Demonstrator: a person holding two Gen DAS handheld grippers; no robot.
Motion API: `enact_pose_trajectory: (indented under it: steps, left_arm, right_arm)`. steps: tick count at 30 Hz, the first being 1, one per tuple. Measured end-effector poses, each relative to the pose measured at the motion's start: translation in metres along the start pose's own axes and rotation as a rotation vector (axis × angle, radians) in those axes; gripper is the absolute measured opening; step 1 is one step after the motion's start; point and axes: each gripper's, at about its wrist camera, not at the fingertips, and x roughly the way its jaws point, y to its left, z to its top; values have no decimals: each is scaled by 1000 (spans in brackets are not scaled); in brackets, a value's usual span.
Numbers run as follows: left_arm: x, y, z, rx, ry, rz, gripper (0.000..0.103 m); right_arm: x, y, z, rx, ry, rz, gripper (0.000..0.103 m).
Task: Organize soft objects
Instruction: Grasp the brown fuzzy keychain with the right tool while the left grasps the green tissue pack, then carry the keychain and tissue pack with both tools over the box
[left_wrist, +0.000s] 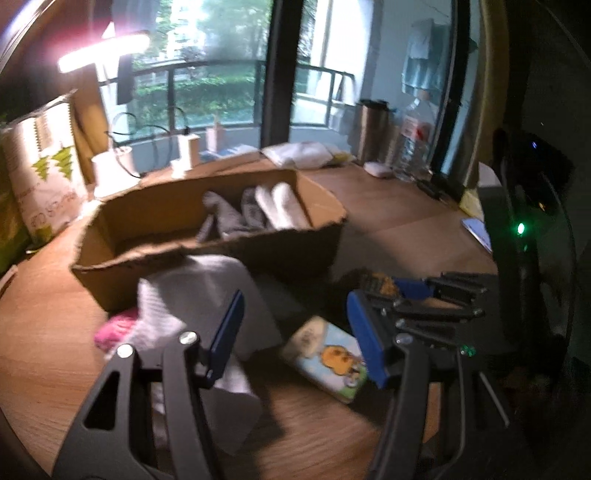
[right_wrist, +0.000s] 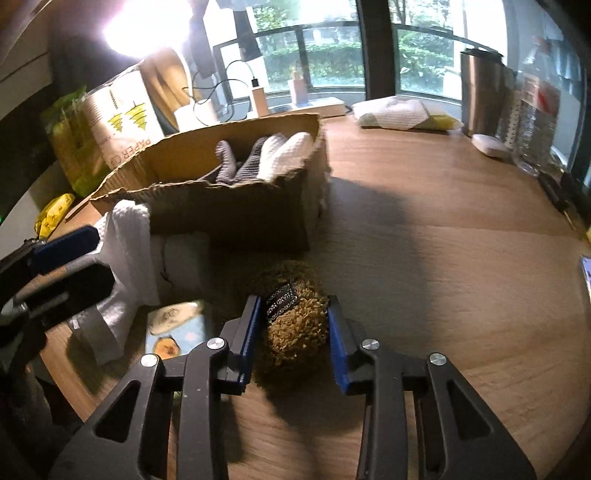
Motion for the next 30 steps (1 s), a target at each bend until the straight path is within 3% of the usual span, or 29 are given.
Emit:
enact_pose_trajectory:
  steps: [4, 8, 16, 27, 30]
  left_arm:
    - [13, -12, -5, 30, 64, -59, 60]
    - [28, -23, -13, 82, 131, -65, 74]
    - [41, -18, -22, 113, 178, -81, 79]
    - [42, -29, -30, 188, 175, -72, 78]
    - [38, -29, -30, 189, 162, -84, 72]
  right_arm:
    - [-9, -14, -8, 34, -20, -9, 35]
    - [-17, -25, -15, 60, -34, -15, 35]
    - [-21, -30, -18, 69, -49, -16, 35]
    - [-25, -28, -14, 61, -64, -30, 34]
    - [-28, -25, -12, 52, -73, -38, 33]
